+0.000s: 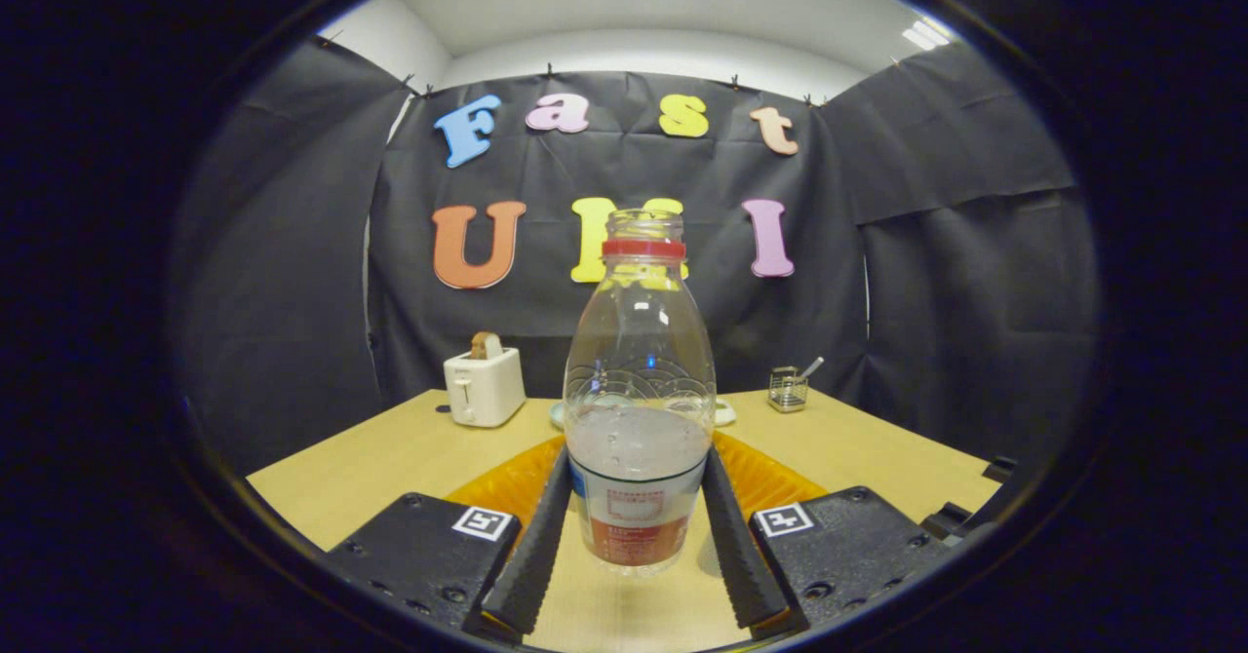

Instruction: Take the bottle from table, then pour the juice into the cup, finally place the bottle on the coaster

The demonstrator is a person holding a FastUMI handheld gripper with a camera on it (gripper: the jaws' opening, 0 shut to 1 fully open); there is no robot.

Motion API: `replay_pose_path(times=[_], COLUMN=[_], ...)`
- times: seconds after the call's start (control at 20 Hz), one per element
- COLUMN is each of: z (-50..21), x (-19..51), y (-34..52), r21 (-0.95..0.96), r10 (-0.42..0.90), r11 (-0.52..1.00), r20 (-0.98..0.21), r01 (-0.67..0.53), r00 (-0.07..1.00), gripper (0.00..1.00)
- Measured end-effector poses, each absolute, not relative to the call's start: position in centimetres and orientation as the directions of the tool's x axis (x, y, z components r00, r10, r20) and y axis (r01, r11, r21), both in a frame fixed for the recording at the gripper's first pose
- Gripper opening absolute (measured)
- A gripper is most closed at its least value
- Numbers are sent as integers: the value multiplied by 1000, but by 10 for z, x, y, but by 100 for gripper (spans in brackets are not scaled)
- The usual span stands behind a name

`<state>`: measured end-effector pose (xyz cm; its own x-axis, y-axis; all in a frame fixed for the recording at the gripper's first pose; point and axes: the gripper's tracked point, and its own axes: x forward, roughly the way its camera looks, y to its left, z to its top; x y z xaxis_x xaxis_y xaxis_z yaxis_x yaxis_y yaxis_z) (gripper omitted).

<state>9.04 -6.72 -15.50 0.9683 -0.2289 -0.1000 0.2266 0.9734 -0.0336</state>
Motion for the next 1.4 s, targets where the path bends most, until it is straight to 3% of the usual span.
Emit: replay_pose_path(times=[0.65,1.4], z=[-139,-232], x=[202,286], y=[-52,-54], r21=[-37,-65], r10=[-250,-275], r11=[968,961], r20=[-92,-159], r01=[248,268], r00=[964,948], gripper=[76,78])
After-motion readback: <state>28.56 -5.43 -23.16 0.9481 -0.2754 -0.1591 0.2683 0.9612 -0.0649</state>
